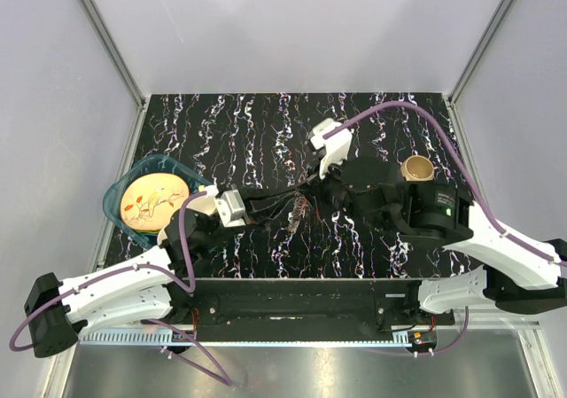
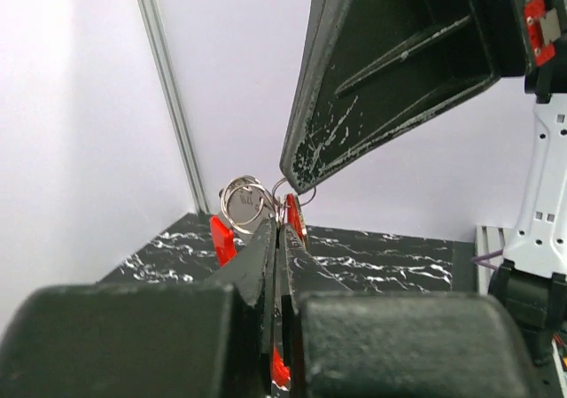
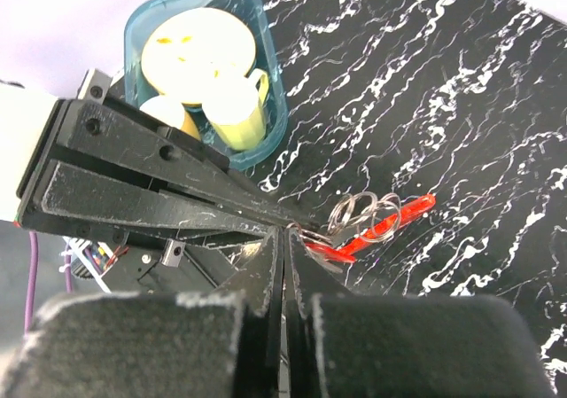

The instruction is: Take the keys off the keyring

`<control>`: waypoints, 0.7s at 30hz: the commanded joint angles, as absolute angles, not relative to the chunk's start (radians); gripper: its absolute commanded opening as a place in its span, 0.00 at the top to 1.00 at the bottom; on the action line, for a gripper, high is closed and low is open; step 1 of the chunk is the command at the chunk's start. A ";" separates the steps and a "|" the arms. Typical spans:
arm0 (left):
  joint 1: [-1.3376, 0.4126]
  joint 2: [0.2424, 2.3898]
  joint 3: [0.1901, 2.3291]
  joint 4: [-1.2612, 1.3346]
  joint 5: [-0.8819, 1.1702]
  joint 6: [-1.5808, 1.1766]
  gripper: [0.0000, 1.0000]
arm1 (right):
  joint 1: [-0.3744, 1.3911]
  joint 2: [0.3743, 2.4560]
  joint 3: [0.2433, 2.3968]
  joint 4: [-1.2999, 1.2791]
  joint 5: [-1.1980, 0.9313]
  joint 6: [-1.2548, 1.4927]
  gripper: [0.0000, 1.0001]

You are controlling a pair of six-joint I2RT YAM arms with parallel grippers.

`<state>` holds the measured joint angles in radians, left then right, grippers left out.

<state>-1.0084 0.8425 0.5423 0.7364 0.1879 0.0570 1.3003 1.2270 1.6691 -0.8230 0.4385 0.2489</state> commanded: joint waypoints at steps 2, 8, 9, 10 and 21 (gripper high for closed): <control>-1.005 0.884 0.584 0.859 0.187 0.106 1.00 | 1.305 1.266 1.810 -0.943 0.498 0.320 1.00; -1.005 0.862 0.513 0.966 0.206 0.022 1.00 | 1.307 1.206 1.659 -0.804 0.428 0.439 0.72; -1.005 0.856 0.503 0.992 0.206 0.009 1.00 | 1.305 1.186 1.632 -0.732 0.408 0.448 0.69; -1.005 0.847 0.494 1.002 0.206 0.003 1.00 | 1.305 1.151 1.606 -0.698 0.390 0.446 0.64; -1.000 0.818 0.437 1.101 0.224 -0.041 1.00 | 1.307 1.032 1.502 -0.540 0.386 0.206 0.52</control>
<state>-1.0065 0.8425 0.4366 0.9405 0.1959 -0.0143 1.3018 1.0569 1.4952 -0.6197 0.3489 0.3496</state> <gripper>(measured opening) 0.004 0.466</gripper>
